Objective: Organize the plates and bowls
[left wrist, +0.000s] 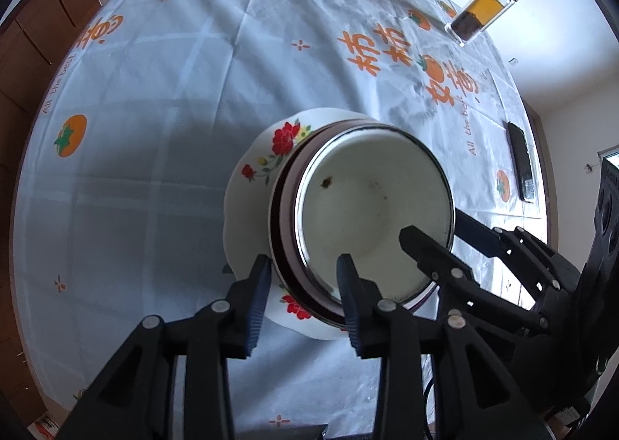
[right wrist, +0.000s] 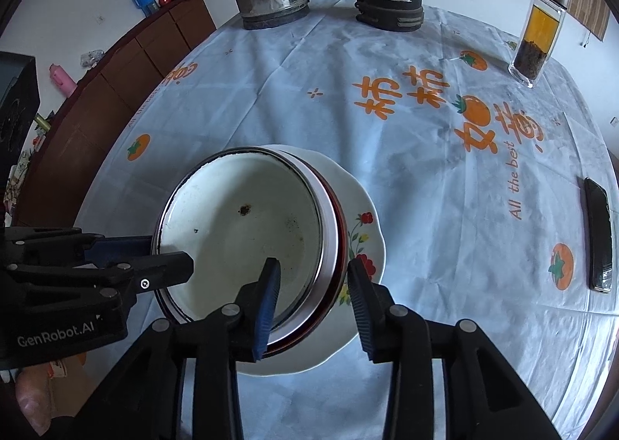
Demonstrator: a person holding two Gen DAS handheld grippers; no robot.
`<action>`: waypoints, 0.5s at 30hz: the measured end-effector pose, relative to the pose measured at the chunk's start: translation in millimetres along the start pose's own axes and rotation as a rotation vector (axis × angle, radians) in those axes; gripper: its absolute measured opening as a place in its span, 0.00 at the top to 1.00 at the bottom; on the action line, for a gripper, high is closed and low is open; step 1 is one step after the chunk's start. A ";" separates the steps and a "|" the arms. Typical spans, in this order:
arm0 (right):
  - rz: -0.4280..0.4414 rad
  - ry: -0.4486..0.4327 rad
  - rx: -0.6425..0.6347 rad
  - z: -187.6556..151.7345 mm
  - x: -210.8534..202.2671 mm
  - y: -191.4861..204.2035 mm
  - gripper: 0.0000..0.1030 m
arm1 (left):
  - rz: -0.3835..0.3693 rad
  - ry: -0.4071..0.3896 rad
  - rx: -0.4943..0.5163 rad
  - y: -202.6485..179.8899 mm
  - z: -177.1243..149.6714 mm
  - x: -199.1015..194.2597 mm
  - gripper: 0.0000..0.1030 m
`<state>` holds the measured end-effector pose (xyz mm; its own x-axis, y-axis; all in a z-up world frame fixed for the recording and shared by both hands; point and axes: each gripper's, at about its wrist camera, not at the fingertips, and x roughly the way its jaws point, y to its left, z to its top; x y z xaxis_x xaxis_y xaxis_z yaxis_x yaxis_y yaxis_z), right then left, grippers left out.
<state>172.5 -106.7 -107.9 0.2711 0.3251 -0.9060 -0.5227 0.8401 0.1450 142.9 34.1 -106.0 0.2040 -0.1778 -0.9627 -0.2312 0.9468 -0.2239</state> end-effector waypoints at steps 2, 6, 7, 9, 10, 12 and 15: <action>-0.011 -0.004 -0.014 -2.4 -0.9 2.7 0.49 | 0.004 -0.003 0.001 -0.2 -0.9 -0.2 0.65; -0.014 -0.008 -0.022 -5.4 -3.5 4.5 0.49 | 0.002 -0.015 -0.003 0.6 -4.8 -3.7 0.63; -0.017 -0.012 -0.023 -5.8 -5.1 4.7 0.49 | 0.005 -0.020 -0.001 0.4 -5.9 -5.4 0.62; -0.029 -0.028 -0.026 -6.8 -9.9 5.2 0.49 | 0.012 -0.032 0.003 -0.3 -8.3 -9.5 0.56; -0.033 -0.038 -0.029 -7.6 -12.9 5.3 0.49 | 0.012 -0.042 0.007 -0.9 -10.0 -12.2 0.55; -0.036 -0.065 -0.031 -9.7 -21.2 5.1 0.49 | 0.012 -0.064 0.016 -1.0 -13.9 -18.7 0.50; -0.049 -0.118 -0.047 -15.5 -36.5 6.5 0.49 | 0.009 -0.122 0.035 -2.2 -22.5 -32.7 0.45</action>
<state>146.6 -119.9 -80.0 0.3893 0.3351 -0.8580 -0.5433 0.8358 0.0799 115.4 31.8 -77.4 0.3170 -0.1376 -0.9384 -0.2008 0.9573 -0.2082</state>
